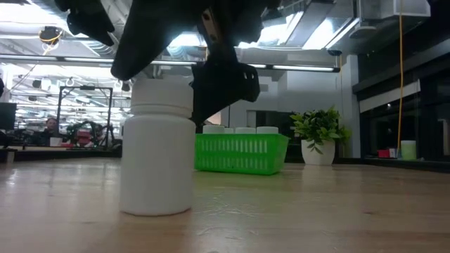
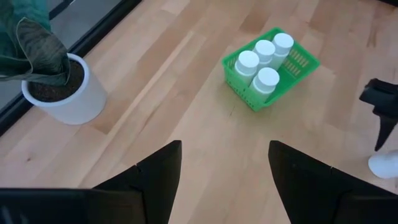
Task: Pick and place pill bottles into a basket
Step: Put the bottom right medicine bottle into the green basket
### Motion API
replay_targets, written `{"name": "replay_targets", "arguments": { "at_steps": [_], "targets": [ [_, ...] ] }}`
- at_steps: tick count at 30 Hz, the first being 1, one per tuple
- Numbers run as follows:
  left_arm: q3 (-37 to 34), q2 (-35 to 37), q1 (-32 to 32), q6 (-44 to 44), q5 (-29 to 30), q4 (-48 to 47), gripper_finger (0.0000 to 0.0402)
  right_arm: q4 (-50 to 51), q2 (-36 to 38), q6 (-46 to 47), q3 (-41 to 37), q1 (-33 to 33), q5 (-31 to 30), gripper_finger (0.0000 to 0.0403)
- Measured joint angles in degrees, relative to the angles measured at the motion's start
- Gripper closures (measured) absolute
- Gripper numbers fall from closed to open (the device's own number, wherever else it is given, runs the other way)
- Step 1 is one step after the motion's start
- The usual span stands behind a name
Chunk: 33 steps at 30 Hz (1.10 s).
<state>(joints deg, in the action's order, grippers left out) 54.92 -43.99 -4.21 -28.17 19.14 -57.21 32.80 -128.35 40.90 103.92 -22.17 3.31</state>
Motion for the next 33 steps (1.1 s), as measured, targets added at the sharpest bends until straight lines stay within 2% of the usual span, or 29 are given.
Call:
{"name": "replay_targets", "arguments": {
  "at_steps": [4, 8, 11, 15, 19, 26, 30, 33],
  "targets": [
    [0.0, 0.0, 0.0, 0.4, 0.5, 0.0, 0.0168, -0.6, 0.0, -1.3, 0.0, 0.5, 4.6, 0.0066],
    [0.0, 0.0, 0.0, 1.4, 0.9, 0.0, 0.0167, -2.1, 0.0, -4.0, 0.0, 1.4, 12.7, 0.0066],
    [0.0, 0.0, 0.0, 1.9, 0.9, 0.0, 0.0169, -2.2, 0.0, -8.5, 0.0, 1.7, 18.6, 0.0066],
    [0.0, 0.0, 0.0, 2.0, 1.2, 0.0, 0.0167, -1.0, 0.0, -15.0, 0.0, 2.7, 23.3, 0.0066],
    [0.0, 0.0, 0.0, 1.9, 1.8, 0.0, 0.0168, -0.7, 0.0, -17.2, 0.0, 5.0, 23.3, 0.0066],
    [0.0, 0.0, 0.0, 0.5, 1.8, 0.0, 0.0167, -2.4, 0.0, -14.0, 0.0, 6.8, 20.3, 0.0066],
    [0.0, 0.0, 0.0, 0.4, 1.8, 0.0, 0.0169, -6.2, 0.0, -9.5, 0.0, 6.6, 20.3, 0.0066],
    [0.0, 0.0, 0.0, 0.4, 1.8, 0.0, 0.0169, -4.9, 0.0, -5.4, 1.6, 6.1, 18.9, 0.0066]
  ]
}}
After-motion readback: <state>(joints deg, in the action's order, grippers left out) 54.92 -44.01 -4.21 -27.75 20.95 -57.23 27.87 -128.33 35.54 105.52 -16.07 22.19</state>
